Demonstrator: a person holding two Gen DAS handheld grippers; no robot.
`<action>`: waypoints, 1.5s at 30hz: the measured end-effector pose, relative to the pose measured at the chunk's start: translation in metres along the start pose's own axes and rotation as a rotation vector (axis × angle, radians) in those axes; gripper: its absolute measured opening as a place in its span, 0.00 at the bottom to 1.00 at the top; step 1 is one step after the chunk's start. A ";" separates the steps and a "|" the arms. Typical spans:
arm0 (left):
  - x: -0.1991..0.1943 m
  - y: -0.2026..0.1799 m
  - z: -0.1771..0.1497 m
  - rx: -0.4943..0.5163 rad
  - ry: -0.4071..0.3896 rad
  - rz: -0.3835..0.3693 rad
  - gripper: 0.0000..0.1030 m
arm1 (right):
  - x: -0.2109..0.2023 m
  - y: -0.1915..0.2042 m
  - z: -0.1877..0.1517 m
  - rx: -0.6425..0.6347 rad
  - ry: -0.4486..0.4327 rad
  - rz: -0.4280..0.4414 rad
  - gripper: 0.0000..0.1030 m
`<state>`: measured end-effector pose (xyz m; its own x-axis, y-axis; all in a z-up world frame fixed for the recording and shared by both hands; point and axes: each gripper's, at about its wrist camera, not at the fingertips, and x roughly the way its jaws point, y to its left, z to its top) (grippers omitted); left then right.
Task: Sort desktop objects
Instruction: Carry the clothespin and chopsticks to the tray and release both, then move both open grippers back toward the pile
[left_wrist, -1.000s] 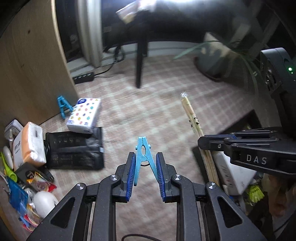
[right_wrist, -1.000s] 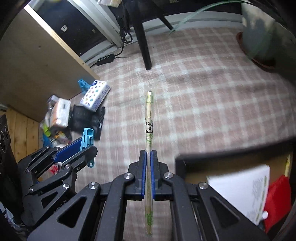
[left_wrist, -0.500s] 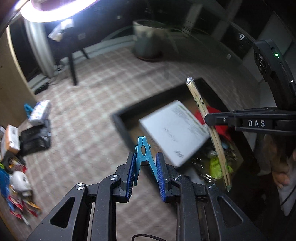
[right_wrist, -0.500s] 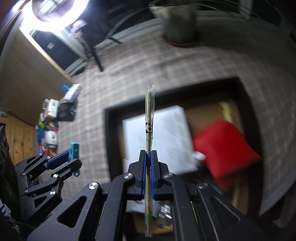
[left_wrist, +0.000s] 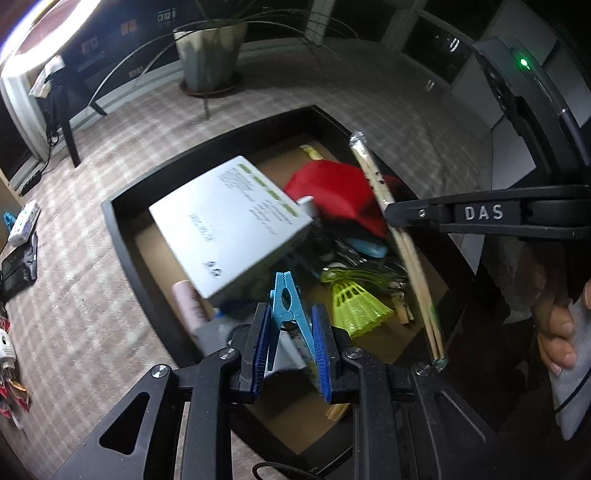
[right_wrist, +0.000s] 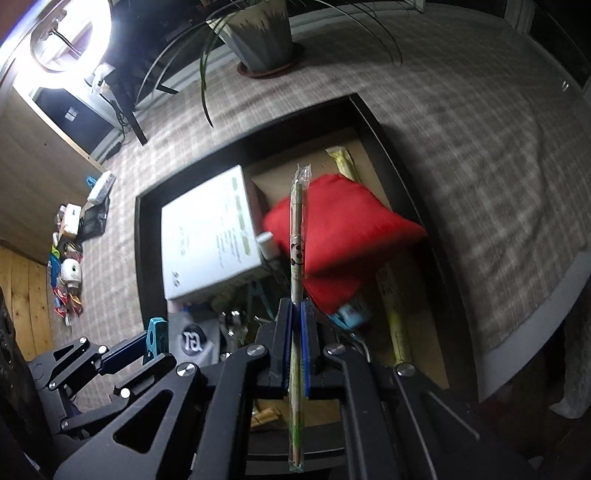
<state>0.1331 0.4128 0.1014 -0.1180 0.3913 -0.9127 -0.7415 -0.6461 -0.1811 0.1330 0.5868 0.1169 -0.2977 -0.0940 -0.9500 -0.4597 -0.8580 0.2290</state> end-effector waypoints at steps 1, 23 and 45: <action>0.001 -0.003 -0.001 0.002 -0.001 0.004 0.21 | 0.000 -0.001 -0.002 0.001 0.000 0.001 0.04; -0.024 -0.018 -0.003 -0.024 -0.091 0.078 0.41 | -0.030 0.011 -0.020 -0.042 -0.085 -0.018 0.26; -0.066 0.044 -0.032 -0.131 -0.148 0.159 0.43 | -0.026 0.103 -0.030 -0.186 -0.100 0.002 0.27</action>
<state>0.1289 0.3377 0.1420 -0.3287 0.3638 -0.8716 -0.6153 -0.7826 -0.0946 0.1187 0.4857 0.1586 -0.3848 -0.0534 -0.9214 -0.2991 -0.9373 0.1792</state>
